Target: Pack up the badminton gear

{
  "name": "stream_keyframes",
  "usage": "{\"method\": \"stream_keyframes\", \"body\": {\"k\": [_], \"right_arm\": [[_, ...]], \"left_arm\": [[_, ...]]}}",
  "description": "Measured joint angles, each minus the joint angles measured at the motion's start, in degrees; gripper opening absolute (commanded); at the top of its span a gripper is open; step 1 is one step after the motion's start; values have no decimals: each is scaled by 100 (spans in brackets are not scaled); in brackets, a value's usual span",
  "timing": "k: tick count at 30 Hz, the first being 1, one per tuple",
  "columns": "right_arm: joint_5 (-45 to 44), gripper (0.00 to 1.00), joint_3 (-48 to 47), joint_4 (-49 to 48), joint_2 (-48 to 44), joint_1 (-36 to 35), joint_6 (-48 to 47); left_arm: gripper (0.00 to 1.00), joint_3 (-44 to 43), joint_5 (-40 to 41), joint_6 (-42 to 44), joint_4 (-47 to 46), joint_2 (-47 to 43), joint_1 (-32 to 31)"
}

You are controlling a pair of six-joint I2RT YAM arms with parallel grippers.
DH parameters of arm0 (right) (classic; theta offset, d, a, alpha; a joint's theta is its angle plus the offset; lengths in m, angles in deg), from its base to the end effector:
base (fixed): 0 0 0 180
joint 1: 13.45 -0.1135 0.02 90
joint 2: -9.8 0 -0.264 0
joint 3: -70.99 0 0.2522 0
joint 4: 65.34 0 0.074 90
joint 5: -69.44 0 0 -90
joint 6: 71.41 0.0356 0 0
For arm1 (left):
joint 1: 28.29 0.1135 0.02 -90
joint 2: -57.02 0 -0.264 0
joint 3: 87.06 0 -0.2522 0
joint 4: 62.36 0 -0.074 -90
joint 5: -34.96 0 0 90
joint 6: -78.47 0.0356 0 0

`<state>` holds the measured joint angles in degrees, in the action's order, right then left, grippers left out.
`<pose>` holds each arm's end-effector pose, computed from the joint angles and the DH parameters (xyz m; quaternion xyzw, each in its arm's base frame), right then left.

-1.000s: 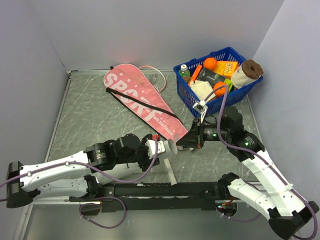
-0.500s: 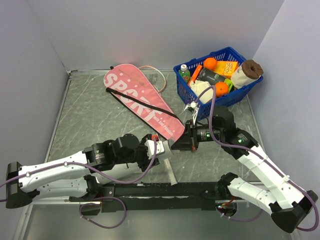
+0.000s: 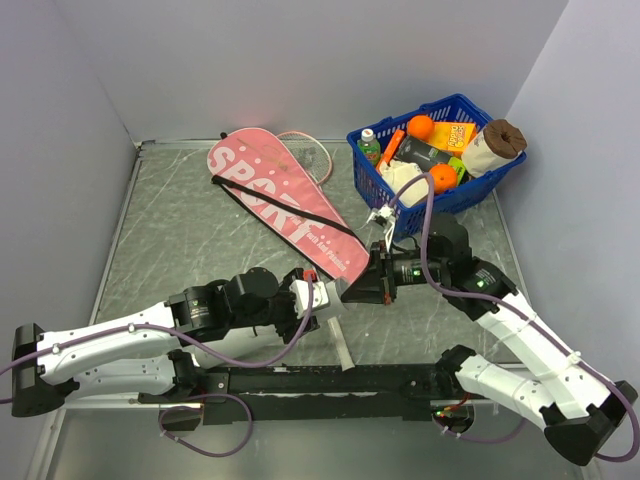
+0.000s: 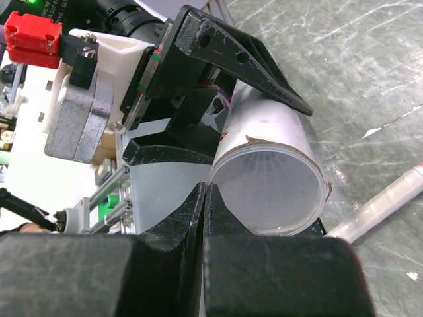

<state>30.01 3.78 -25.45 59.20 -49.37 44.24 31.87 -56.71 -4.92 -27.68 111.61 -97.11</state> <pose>0.1279 0.1266 0.3548 -0.3048 0.7256 0.5629 0.2526 0.0764 -0.2001 0.3053 0.5308 0.6741 -0.2760 0.4332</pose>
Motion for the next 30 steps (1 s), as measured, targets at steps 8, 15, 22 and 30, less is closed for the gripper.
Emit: {"method": "stream_keyframes", "body": {"k": [8, 15, 22, 30], "right_arm": [[7, 0, 31, -2, -131, -42, -2], [9, 0, 120, -39, -144, -94, 2], [13, 0, 151, -118, -107, -129, 37], [17, 0, 151, -302, -63, -205, 66]], "left_arm": [[1, 0, 2, 2, 0, -7, 0], [1, 0, 4, 2, 50, -79, 0], [1, 0, 2, 2, 101, -90, 0], [1, 0, 2, 0, 131, -87, 0]]}}
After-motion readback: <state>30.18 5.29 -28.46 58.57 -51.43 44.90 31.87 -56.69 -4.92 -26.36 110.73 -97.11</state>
